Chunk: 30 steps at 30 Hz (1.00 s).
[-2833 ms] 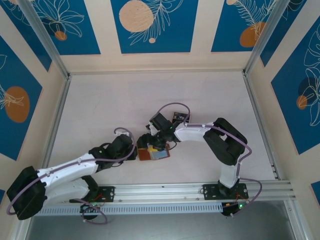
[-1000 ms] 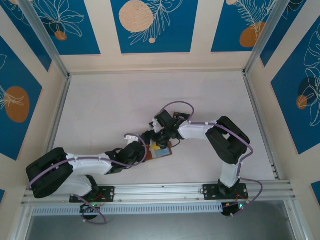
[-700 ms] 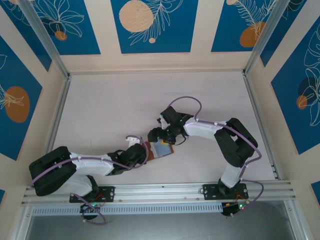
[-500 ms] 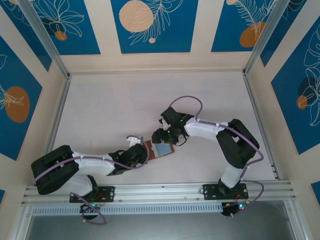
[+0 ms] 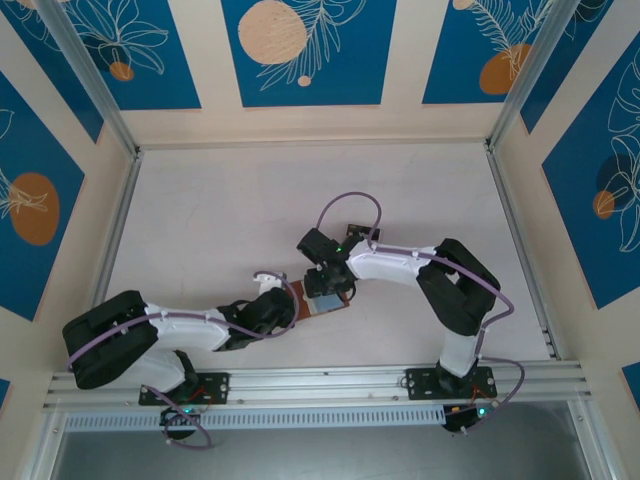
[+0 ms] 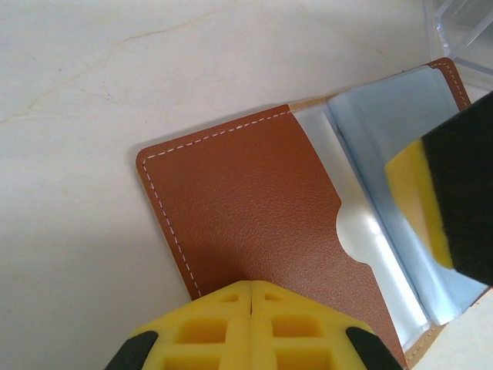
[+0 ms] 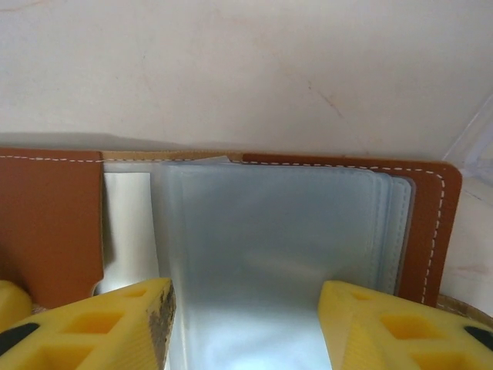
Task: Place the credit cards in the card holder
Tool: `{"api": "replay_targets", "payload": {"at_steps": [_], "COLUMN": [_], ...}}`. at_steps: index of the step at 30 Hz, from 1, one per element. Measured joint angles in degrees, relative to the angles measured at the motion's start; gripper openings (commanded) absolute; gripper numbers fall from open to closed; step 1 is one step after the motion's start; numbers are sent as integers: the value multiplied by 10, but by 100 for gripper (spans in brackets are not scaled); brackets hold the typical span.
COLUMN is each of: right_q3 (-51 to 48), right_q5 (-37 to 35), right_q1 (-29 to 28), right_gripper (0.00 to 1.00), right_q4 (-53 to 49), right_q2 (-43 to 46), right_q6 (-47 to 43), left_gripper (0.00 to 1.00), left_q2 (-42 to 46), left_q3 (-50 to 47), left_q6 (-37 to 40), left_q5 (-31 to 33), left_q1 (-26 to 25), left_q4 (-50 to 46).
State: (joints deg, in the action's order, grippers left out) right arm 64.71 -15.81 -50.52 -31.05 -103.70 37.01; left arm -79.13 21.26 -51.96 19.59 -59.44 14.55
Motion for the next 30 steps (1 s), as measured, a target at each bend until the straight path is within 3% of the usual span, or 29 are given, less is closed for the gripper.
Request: {"api": "replay_targets", "payload": {"at_steps": [7,11,20,27,30], "right_q3": [16,28,13,-6,-10], "right_q5": [-42,-64,-50,-30,-14], "right_q1": [-15,-21,-28,-26,-22], "right_gripper": [59,53,22,27,34], "right_q4": [-15,-23,15,36,33], "right_q2": [-15,-26,-21,-6,2], "right_q6": [5,7,21,21,19], "left_gripper": [0,0,0,0,0], "left_q2": [-1,-6,-16,-21,-22], "left_q3": [1,3,10,12,12], "left_q6": [0,0,0,0,0], "left_q5": [0,-1,0,2,2], "left_q1": [0,0,-1,-1,-1], "left_q4": [1,5,7,10,12]}}
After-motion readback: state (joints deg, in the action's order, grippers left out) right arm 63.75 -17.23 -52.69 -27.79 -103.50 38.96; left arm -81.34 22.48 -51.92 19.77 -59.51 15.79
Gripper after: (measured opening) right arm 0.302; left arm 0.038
